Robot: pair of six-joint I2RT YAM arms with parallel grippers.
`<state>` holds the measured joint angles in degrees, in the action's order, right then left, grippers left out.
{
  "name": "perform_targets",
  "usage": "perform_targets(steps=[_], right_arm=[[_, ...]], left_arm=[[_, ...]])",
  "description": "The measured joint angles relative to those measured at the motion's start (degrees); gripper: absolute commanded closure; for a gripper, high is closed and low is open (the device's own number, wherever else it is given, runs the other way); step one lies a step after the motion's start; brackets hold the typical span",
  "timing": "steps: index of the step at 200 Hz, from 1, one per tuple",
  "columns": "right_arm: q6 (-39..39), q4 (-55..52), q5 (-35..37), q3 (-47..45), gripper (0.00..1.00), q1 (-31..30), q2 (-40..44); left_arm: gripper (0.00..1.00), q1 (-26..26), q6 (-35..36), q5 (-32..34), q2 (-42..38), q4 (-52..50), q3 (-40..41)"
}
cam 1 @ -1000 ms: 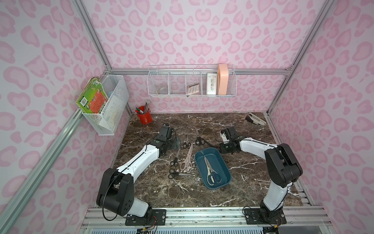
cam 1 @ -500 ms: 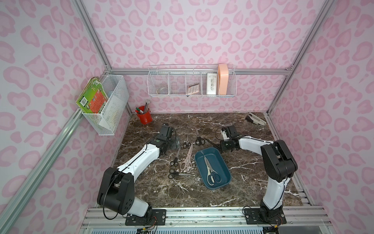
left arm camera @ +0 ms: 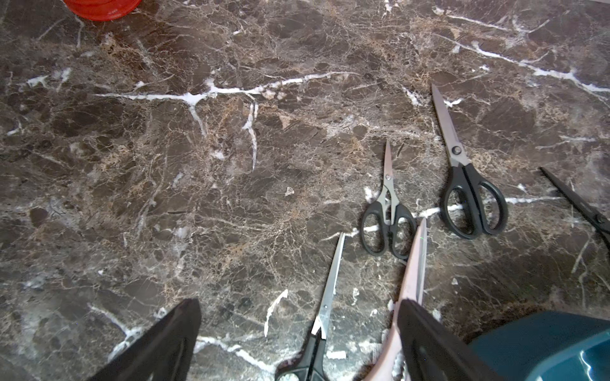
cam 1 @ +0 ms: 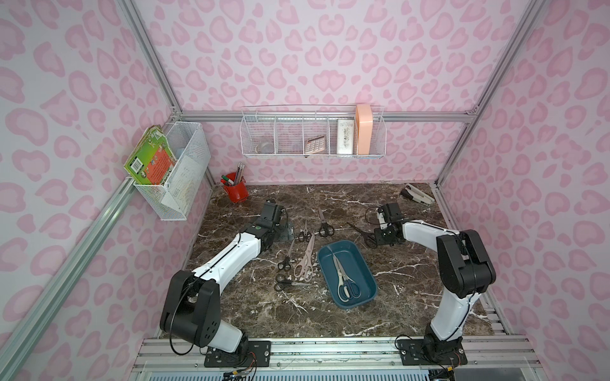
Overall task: Put the scissors into the storage box
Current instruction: Adjust the scissors at the center of the board, then pick up the scissors from the center of the board.
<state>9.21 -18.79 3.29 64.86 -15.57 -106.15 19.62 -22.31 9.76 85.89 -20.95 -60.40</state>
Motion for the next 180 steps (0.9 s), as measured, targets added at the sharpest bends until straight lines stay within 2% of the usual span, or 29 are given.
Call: perform_targets(steps=[33, 64, 127, 180], right_arm=[[-1.99, -0.79, -3.93, 0.76, 0.71, -0.72, 3.19], [-5.07, -1.81, -7.5, 1.51, 0.65, -1.77, 2.34], [-9.09, -3.32, -7.65, 2.64, 0.65, -2.34, -1.31], [-10.75, -4.15, -4.35, 5.46, 0.68, -4.31, -4.7]], left_arm=[[0.02, 0.0, 0.0, 0.07, -0.2, 0.0, 0.15], [0.02, 0.0, -0.02, 0.04, -0.2, 0.02, 0.57], [0.02, 0.0, -0.04, 0.2, -1.64, 0.04, 2.43], [0.02, 0.0, -0.24, 0.35, -2.08, 0.04, 3.43]])
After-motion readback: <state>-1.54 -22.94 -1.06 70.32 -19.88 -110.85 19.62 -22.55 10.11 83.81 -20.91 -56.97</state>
